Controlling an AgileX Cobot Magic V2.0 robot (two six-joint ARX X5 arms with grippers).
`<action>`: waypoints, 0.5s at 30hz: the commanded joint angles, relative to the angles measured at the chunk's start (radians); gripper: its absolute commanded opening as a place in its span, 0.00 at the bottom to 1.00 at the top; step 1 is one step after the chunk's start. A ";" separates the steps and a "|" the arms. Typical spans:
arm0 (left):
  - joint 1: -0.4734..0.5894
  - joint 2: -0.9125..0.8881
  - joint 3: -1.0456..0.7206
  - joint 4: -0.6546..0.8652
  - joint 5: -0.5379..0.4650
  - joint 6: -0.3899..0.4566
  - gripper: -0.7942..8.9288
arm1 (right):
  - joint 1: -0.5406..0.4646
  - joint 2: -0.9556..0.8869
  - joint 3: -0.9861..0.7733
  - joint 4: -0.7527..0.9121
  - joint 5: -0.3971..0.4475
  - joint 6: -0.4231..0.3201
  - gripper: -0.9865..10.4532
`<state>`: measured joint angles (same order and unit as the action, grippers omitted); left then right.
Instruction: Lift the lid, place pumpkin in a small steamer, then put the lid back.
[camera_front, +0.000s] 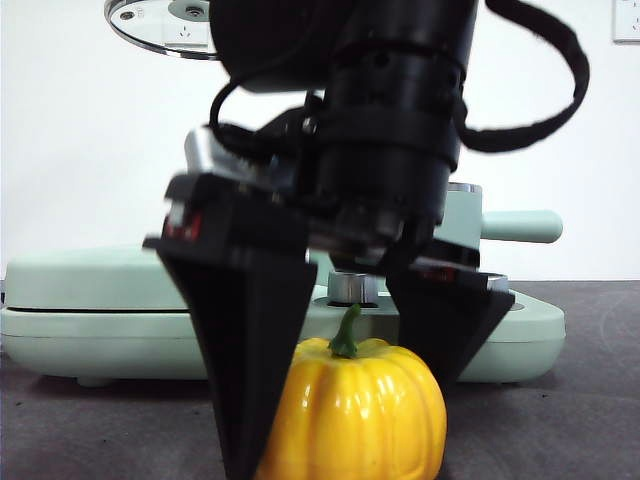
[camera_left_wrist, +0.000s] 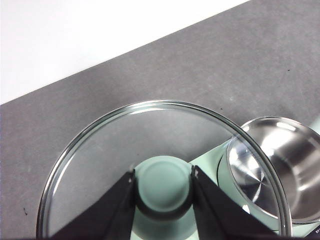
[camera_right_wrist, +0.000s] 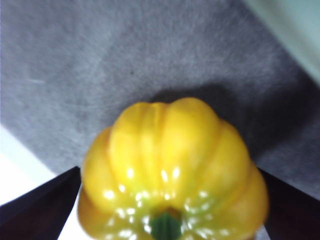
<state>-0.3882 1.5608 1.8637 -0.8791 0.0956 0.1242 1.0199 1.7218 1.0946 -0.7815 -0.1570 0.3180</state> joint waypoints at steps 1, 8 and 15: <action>-0.003 -0.002 0.041 0.032 0.002 0.013 0.14 | 0.014 0.023 0.019 0.003 0.000 -0.012 0.55; -0.003 -0.002 0.041 0.031 0.002 0.013 0.14 | 0.014 0.023 0.025 -0.016 0.001 -0.012 0.39; 0.003 -0.001 0.041 0.034 0.002 0.014 0.14 | 0.006 0.023 0.146 -0.190 0.001 -0.037 0.39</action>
<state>-0.3855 1.5608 1.8637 -0.8780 0.0956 0.1242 1.0183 1.7287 1.2095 -0.9592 -0.1570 0.3061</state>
